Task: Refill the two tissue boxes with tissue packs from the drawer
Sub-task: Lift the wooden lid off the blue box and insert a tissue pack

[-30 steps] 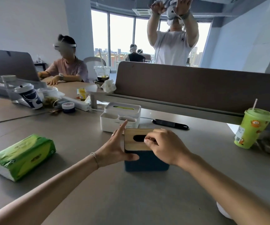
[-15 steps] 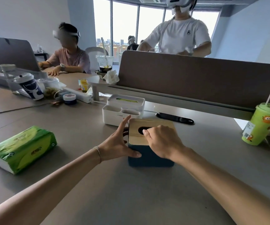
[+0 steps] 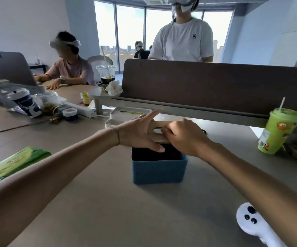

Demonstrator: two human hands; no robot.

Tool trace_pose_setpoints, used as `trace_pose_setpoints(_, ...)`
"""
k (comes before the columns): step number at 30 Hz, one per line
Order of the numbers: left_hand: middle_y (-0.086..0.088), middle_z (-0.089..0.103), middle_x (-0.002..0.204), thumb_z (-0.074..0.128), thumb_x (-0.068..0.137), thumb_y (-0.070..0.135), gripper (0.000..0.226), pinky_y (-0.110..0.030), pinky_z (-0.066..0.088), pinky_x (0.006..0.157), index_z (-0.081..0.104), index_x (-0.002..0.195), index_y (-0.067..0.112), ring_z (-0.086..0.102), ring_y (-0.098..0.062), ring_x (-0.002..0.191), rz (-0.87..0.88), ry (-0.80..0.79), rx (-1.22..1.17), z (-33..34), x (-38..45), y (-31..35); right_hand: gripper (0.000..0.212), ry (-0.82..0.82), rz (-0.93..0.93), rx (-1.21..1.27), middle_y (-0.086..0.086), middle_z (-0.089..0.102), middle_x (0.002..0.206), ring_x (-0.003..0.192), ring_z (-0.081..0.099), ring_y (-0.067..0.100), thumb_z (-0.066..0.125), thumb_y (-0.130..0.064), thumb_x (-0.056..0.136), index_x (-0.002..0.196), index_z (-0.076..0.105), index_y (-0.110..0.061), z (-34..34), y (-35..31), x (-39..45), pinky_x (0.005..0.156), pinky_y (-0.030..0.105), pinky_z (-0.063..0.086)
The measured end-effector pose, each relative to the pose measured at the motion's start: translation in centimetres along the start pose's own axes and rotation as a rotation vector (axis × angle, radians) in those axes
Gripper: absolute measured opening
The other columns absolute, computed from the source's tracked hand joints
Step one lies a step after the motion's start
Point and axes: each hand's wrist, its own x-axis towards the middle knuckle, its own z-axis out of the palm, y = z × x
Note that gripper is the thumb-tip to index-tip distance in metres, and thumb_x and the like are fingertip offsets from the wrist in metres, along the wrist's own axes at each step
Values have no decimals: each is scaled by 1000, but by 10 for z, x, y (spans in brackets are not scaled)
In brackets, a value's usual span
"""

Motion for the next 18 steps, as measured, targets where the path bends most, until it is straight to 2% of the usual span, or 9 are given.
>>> trace_pose_setpoints(2, 14, 53, 136, 85, 59, 65, 127, -38, 37, 112, 4, 154, 42, 52, -14, 126, 15, -81, -55, 1, 19, 12, 45, 12, 23, -9, 8, 69, 80, 70, 62, 29, 37, -40, 102, 88, 71, -13, -10, 16, -5, 63, 41, 47)
trace_pose_setpoints(4, 11, 56, 141, 80, 55, 76, 126, -43, 36, 114, 5, 151, 46, 54, -17, 127, 27, -129, -61, 8, 40, 27, 40, -4, 51, -23, 7, 68, 79, 67, 60, 27, 40, -36, 101, 85, 70, -15, -20, 32, -12, 59, 37, 42)
trace_pose_setpoints(7, 7, 59, 137, 83, 64, 62, 114, -38, 43, 105, 19, 154, 32, 57, -18, 117, 61, -137, 74, 18, 69, 58, 37, -23, 115, 4, 5, 71, 79, 66, 63, 24, 43, -37, 98, 92, 75, -18, -29, 63, -26, 63, 42, 52)
trace_pose_setpoints(10, 11, 65, 114, 80, 61, 65, 92, -36, 49, 88, 42, 138, 33, 60, -15, 97, 117, -132, 192, 33, 95, 92, 33, -30, 210, 60, 2, 71, 82, 67, 64, 19, 49, -32, 100, 96, 77, -14, -31, 100, -44, 63, 36, 52)
trace_pose_setpoints(13, 12, 63, 110, 72, 51, 78, 95, -38, 51, 87, 44, 133, 38, 58, -15, 96, 91, -167, 319, 63, 123, 111, 26, -45, 309, 66, -1, 64, 73, 64, 60, 16, 57, -26, 97, 86, 76, -12, -31, 132, -66, 58, 23, 37)
trace_pose_setpoints(14, 12, 63, 107, 70, 52, 80, 91, -38, 51, 85, 46, 129, 38, 57, -14, 93, 101, -193, 359, 75, 132, 115, 24, -60, 342, 74, -1, 64, 72, 64, 60, 15, 59, -25, 95, 83, 76, -12, -30, 142, -74, 58, 23, 39)
trace_pose_setpoints(16, 10, 62, 97, 68, 53, 80, 79, -36, 52, 79, 51, 116, 35, 57, -12, 87, 100, -254, 406, 97, 143, 124, 23, -107, 393, 85, 3, 70, 76, 69, 64, 20, 61, -25, 90, 84, 78, -11, -25, 159, -87, 63, 30, 48)
trace_pose_setpoints(18, 9, 60, 93, 66, 50, 81, 75, -38, 54, 78, 54, 105, 32, 58, -12, 84, 85, -293, 426, 118, 151, 126, 20, -149, 410, 67, 5, 75, 82, 75, 66, 22, 64, -27, 87, 87, 82, -18, -19, 171, -100, 67, 32, 47)
